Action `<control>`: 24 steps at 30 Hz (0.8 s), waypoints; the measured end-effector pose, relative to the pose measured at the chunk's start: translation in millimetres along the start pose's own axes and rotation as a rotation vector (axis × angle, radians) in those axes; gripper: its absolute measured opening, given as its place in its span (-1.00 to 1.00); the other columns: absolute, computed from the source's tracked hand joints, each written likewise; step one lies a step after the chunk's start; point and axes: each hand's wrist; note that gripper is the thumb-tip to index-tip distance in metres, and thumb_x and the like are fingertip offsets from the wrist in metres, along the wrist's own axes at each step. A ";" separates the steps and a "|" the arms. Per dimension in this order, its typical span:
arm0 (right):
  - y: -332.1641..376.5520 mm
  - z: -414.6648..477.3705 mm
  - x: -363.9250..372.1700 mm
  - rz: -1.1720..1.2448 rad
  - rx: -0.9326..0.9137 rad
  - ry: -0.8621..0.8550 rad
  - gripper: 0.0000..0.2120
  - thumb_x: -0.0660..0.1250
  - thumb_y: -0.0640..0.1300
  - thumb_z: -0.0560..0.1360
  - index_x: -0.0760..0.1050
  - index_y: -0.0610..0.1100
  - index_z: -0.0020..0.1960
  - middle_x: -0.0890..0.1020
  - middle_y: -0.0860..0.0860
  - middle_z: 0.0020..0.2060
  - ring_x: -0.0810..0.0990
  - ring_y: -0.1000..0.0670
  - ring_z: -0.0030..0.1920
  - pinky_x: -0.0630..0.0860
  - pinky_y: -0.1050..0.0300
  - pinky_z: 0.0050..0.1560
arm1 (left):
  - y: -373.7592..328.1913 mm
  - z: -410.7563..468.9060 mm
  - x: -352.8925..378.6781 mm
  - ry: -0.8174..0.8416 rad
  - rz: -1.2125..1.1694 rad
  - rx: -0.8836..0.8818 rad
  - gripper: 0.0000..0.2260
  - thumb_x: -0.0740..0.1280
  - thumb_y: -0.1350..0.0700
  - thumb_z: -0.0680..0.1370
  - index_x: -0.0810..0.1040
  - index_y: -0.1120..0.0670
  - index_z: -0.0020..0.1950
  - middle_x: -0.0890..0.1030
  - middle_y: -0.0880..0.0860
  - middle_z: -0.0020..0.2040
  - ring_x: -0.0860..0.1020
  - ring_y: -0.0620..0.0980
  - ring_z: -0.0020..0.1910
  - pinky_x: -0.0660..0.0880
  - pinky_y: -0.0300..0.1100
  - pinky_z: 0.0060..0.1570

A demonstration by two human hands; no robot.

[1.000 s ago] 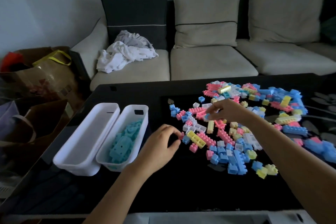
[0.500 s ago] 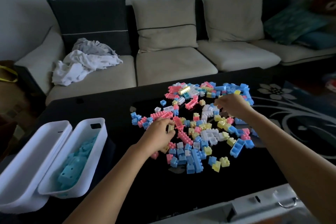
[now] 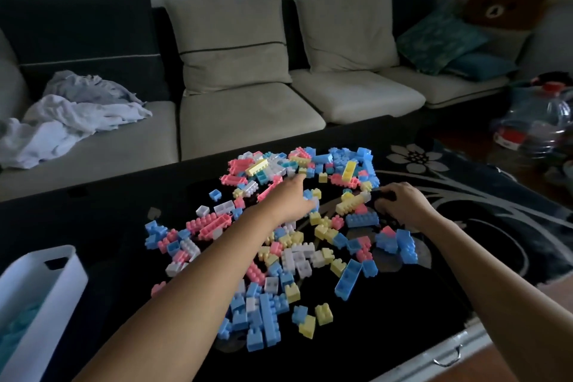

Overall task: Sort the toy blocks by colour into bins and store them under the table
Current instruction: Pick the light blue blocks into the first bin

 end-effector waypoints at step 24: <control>39.1 52.9 12.8 -0.198 -0.475 0.106 -0.76 0.29 -0.18 0.53 0.46 -0.09 0.19 0.51 0.00 0.10 0.52 0.01 0.00 0.51 0.14 -0.03 | 27.9 64.6 -5.7 -0.169 -0.009 0.022 -0.79 0.25 0.13 0.59 0.54 0.11 0.20 0.56 -0.01 0.13 0.57 -0.01 0.02 0.42 -0.27 -0.06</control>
Point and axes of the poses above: each hand's wrist, its own z-axis towards the middle knuckle, its own x-axis out of the palm, y = z × x
